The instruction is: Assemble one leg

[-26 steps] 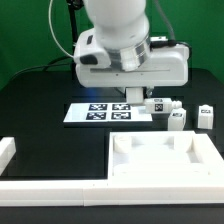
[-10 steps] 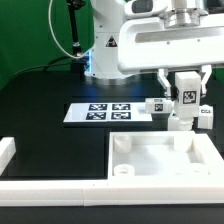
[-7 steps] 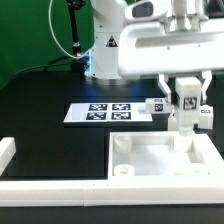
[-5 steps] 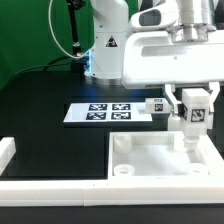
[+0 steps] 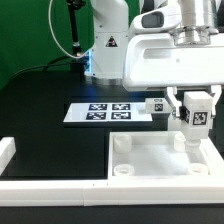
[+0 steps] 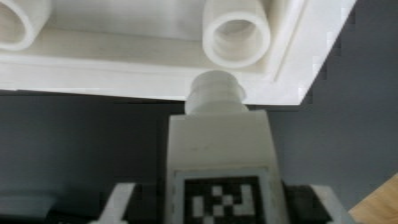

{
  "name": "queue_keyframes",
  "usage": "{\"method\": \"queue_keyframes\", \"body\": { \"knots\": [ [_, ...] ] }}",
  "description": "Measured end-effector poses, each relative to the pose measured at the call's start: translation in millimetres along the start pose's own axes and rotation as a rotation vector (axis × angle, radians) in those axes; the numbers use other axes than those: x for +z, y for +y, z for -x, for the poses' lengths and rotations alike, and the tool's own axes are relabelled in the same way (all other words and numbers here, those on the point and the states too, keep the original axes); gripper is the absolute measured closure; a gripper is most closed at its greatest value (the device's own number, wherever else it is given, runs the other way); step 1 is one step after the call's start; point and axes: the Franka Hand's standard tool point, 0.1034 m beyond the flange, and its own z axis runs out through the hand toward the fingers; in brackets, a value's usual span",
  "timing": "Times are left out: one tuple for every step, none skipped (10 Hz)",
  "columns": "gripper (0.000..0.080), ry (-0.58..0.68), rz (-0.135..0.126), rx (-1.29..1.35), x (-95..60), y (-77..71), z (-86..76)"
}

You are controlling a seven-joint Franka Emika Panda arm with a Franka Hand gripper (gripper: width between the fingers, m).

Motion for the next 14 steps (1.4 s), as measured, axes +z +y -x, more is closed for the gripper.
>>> {"method": "queue_keyframes", "body": {
  "knots": [
    [0.0519, -0.009, -0.001, -0.002, 5.6, -2.7, 3.6],
    [0.0519, -0.012, -0.003, -0.005, 12.4, -7.0, 4.4],
    [0.0519, -0.013, -0.005, -0.009, 17.5, -11.3, 4.8],
    [0.0519, -0.017, -0.006, -0.013, 20.5, -13.0, 7.4],
    [0.0519, -0.023, -0.005, -0.015, 23.7, -13.3, 10.6],
    [0.0519, -0.028, -0.003, -0.017, 26.5, -12.6, 13.5],
    [0.0519, -0.035, 0.001, -0.019, 29.8, -9.2, 16.9],
    [0.0519, -0.037, 0.004, -0.018, 31.1, -7.0, 17.9],
    [0.0519, -0.038, 0.003, -0.02, 31.4, -8.2, 18.7],
    [0.0519, -0.037, 0.003, -0.021, 32.5, -8.9, 19.8],
    [0.0519, -0.043, 0.003, -0.023, 37.1, -10.6, 25.3],
    [0.0519, -0.027, 0.003, -0.027, 38.1, -12.7, 24.4],
    [0.0519, -0.024, 0.003, -0.028, 38.3, -12.7, 24.4],
    [0.0519, -0.021, 0.003, -0.029, 38.2, -12.6, 24.5]
  ]
}}
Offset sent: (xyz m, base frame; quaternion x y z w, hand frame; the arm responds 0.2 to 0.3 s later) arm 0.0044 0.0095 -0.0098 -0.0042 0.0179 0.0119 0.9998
